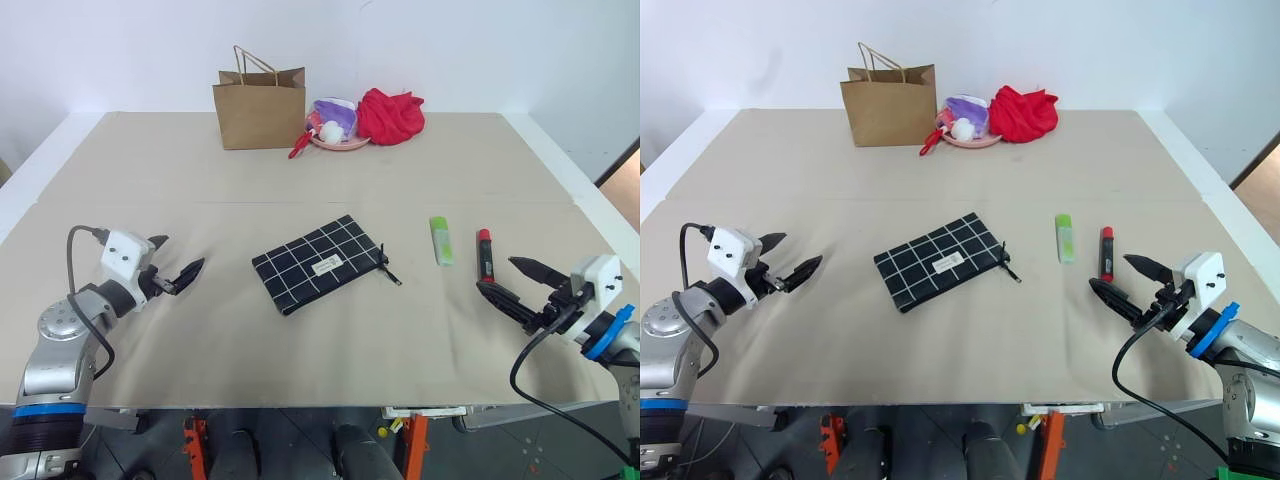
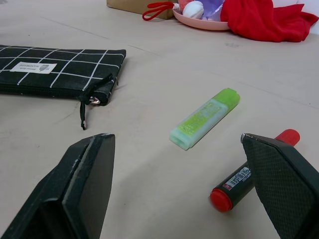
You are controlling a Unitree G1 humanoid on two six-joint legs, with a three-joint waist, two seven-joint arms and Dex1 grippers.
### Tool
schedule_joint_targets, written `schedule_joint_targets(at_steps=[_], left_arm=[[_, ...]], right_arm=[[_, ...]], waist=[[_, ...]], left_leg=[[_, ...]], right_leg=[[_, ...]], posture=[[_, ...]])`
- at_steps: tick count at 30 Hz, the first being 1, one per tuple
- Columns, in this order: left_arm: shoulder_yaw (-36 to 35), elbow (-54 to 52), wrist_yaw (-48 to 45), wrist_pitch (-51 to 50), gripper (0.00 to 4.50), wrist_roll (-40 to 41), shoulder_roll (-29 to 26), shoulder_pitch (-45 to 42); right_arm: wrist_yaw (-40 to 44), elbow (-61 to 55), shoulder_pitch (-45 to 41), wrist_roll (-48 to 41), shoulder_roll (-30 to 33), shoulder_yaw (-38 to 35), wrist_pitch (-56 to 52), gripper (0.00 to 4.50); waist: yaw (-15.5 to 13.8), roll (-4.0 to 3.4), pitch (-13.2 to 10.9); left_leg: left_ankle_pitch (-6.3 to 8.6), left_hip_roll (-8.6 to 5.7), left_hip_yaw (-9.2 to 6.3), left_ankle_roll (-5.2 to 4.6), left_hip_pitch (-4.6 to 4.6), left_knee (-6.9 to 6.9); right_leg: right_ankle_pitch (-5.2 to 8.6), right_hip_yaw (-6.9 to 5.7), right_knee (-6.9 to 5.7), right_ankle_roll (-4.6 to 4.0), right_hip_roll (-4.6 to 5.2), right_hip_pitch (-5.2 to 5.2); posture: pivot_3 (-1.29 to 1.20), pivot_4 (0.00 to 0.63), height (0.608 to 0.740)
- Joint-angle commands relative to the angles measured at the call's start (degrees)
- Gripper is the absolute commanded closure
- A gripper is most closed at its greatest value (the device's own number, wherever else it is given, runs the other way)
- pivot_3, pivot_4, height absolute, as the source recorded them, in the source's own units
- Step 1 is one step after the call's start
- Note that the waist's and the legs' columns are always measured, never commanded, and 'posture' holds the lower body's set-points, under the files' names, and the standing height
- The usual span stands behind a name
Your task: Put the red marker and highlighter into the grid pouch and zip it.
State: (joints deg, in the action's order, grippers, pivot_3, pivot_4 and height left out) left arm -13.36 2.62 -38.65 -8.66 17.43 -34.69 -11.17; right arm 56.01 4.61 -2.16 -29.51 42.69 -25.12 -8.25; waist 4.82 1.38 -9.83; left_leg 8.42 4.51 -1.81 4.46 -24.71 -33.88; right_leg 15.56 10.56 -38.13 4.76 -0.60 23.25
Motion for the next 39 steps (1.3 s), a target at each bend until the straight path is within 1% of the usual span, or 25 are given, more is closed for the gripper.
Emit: schedule_joint_targets(at_steps=[1, 9, 15, 22, 25, 27, 29, 32, 34, 37, 38, 39], left_arm=[[-1.11, -3.01, 0.70, 0.46, 0.12, 0.14, -0.38, 0.04], [-0.82, -4.30, -1.36, -0.53, 0.12, 1.48, -0.99, 0.03], [-0.16, -4.29, -3.82, 0.85, 0.12, 1.08, -1.59, 0.26], [-1.32, -4.15, -3.42, 1.49, 0.12, 0.43, -1.90, 1.15], [0.21, -5.21, -4.50, 2.03, 0.12, 0.04, -2.12, 0.48], [2.45, -6.12, -6.51, 1.82, 0.12, 0.25, -1.98, -0.67], [5.92, -6.99, -9.12, 2.13, 0.12, 0.12, -1.51, -1.34], [9.94, -7.42, -11.73, 2.81, 0.12, 0.16, -0.39, -1.63], [12.01, -7.75, -13.04, 3.03, 0.12, 0.23, 0.33, -1.61], [15.98, -8.98, -15.98, 3.53, 0.00, 0.14, 1.00, -1.69], [16.82, -9.30, -16.71, 3.68, 0.00, 0.16, 1.13, -1.82], [17.50, -9.62, -17.31, 3.64, 0.00, 0.30, 1.25, -2.03]], right_arm=[[-0.24, -2.40, -0.79, -0.46, 1.04, -0.63, -0.21, 0.14], [-0.66, -4.19, -1.04, -0.03, 1.17, -0.18, -1.47, 0.14], [1.39, -6.38, 0.90, 0.53, 1.55, 1.05, -1.92, 0.14], [-0.22, -8.61, 2.82, -0.25, 1.66, -0.68, -2.76, 0.14], [0.75, -10.08, 1.25, -0.61, 2.61, 0.57, -3.23, 0.14], [-0.31, -10.99, -3.62, -1.18, 1.69, 3.52, -4.72, 0.14], [-1.73, -11.95, -10.07, -0.94, -1.33, 9.28, -7.20, 0.14], [-2.19, -11.27, -16.10, 0.51, -6.27, 16.40, -8.88, 0.14], [-2.22, -9.87, -18.48, 1.32, -8.79, 19.17, -8.81, 0.14], [-5.11, -4.04, -23.19, 4.15, -13.32, 22.19, -7.59, 0.83], [-6.05, -1.84, -24.56, 4.95, -14.48, 22.57, -7.29, 1.47], [-6.32, 0.66, -25.90, 6.16, -15.17, 23.18, -6.51, 1.81]], waist=[[0.00, 0.00, 0.00], [0.00, 0.00, 0.00], [-0.01, 0.00, 0.00], [-0.01, 0.00, 0.00], [-0.01, 0.00, 0.00], [0.14, 0.00, 0.00], [0.50, -0.01, 0.00], [0.96, 0.01, 0.01], [1.03, 0.00, 0.00], [0.97, 0.00, 0.00], [0.96, 0.00, 0.00], [0.92, 0.00, 0.00]], left_leg=[[0.00, 0.00, 0.00, 0.00, 0.00, 0.00], [0.00, 0.00, 0.00, 0.00, 0.00, 0.00], [0.00, 0.00, 0.00, 0.00, 0.00, 0.00], [0.00, 0.00, 0.00, 0.00, 0.01, 0.00], [0.00, 0.00, 0.00, 0.00, 0.01, -0.02], [0.00, 0.00, 0.01, 0.00, 0.01, -0.05], [-0.01, 0.00, 0.02, 0.00, 0.04, -0.09], [-0.06, 0.01, 0.00, -0.05, 0.08, -0.10], [-0.06, 0.01, -0.01, -0.05, 0.06, -0.08], [-0.01, 0.00, -0.04, 0.00, -0.13, -0.07], [0.01, -0.01, -0.05, 0.00, -0.19, -0.07], [0.01, -0.01, -0.06, 0.00, -0.20, -0.07]], right_leg=[[0.00, 0.00, 0.00, 0.00, 0.00, 0.00], [-0.01, 0.00, 0.00, 0.01, 0.00, 0.00], [-0.01, 0.00, -0.01, 0.01, 0.00, 0.00], [-0.01, 0.00, -0.01, 0.01, 0.00, 0.00], [-0.01, 0.00, -0.02, 0.00, 0.00, 0.00], [-0.02, 0.00, -0.02, 0.00, 0.00, 0.00], [-0.09, 0.00, -0.02, -0.03, 0.00, -0.01], [-0.18, 0.00, -0.03, -0.05, -0.02, -0.04], [-0.17, -0.01, -0.03, -0.02, -0.03, -0.04], [-0.19, -0.01, -0.02, 0.32, -0.02, 0.04], [-0.18, -0.01, -0.02, 0.32, -0.01, 0.07], [-0.18, -0.01, -0.02, 0.32, -0.01, 0.08]], posture=[[0.00, 0.150, 0.740], [0.00, 0.150, 0.740], [0.00, 0.150, 0.740], [0.00, 0.150, 0.740], [0.00, 0.150, 0.740], [0.00, 0.150, 0.740], [0.00, 0.150, 0.740], [0.00, 0.150, 0.740], [0.00, 0.150, 0.740], [0.00, 0.150, 0.740], [0.00, 0.150, 0.740], [0.00, 0.150, 0.740]])
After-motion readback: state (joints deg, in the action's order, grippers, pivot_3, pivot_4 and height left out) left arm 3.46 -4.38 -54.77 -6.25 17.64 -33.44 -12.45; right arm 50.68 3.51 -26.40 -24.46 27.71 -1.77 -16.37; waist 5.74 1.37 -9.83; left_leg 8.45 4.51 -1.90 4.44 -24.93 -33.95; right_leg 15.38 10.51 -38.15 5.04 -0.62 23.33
